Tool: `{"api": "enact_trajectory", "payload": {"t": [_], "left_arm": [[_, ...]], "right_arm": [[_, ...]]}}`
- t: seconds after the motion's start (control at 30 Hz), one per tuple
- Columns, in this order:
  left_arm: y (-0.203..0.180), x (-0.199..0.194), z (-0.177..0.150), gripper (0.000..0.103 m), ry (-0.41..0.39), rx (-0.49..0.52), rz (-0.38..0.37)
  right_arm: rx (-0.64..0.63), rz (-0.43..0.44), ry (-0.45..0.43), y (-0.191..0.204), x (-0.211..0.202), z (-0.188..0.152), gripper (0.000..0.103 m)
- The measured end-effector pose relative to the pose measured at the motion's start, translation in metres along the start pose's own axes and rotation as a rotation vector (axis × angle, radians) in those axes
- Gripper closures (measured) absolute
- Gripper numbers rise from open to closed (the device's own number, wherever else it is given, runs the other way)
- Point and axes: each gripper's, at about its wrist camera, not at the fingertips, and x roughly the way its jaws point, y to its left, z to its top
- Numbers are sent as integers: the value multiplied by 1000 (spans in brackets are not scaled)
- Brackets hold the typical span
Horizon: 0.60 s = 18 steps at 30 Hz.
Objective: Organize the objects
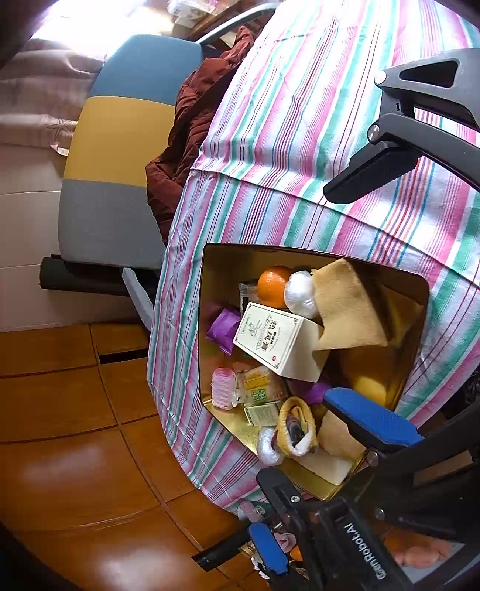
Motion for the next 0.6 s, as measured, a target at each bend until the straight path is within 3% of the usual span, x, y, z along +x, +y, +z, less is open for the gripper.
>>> {"api": "enact_trajectory", "payload": {"t": [0.23,0.6], "left_arm": [[-5,-9,-10,25,-5,-4,-64],[-9,-12,-12,29,-44,17,-56]], "right_arm": [[-12,-21,-12,4,-6,-6,2],[-14,-35,-24,4,-7,-9,2]]}}
